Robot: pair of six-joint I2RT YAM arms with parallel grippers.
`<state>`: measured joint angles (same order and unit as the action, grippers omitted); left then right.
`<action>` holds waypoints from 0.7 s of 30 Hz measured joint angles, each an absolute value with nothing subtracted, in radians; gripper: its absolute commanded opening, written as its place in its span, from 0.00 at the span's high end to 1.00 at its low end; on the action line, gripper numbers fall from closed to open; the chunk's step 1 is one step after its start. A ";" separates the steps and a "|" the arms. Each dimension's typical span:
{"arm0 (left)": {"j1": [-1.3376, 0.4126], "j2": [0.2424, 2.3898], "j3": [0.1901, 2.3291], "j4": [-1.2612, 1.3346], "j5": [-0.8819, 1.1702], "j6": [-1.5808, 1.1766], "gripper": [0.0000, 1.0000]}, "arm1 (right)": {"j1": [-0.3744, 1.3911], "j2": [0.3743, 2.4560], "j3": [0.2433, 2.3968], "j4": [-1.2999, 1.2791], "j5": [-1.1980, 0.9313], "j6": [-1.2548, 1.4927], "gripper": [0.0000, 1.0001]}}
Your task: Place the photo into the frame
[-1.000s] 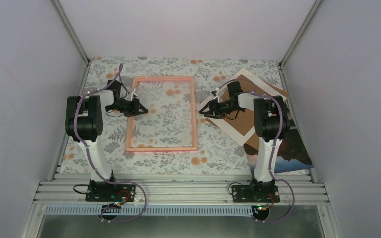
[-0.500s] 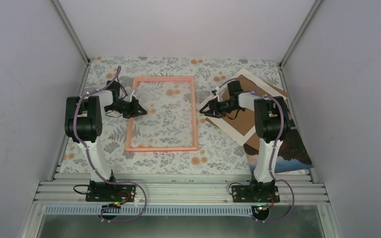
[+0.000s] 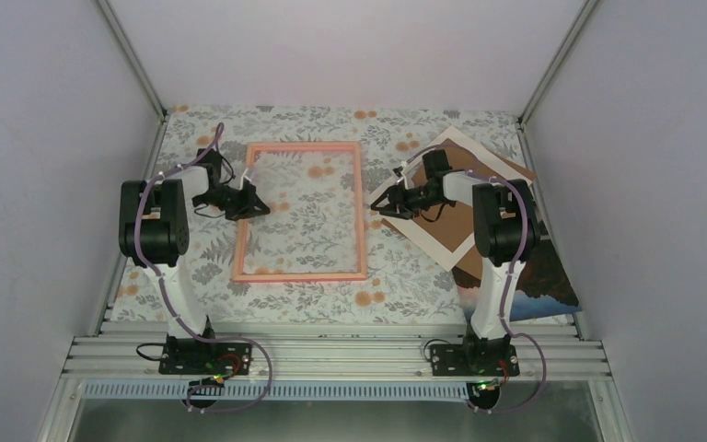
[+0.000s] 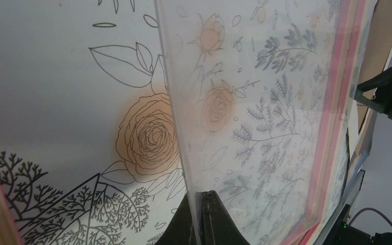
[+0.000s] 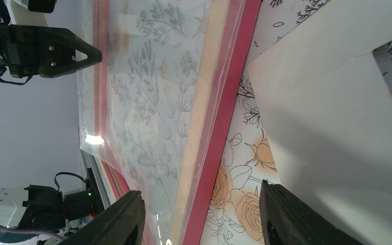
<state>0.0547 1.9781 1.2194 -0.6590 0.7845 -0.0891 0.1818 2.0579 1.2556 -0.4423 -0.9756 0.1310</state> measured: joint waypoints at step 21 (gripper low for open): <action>0.060 1.975 1.241 -0.701 0.769 -0.071 0.98 | 0.182 2.058 1.256 -0.442 -0.976 0.131 0.45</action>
<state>0.0597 1.9747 1.2411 -0.7013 0.7689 -0.0711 0.1818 2.0579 1.2556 -0.4423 -0.9756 0.1314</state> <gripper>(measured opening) 0.028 0.553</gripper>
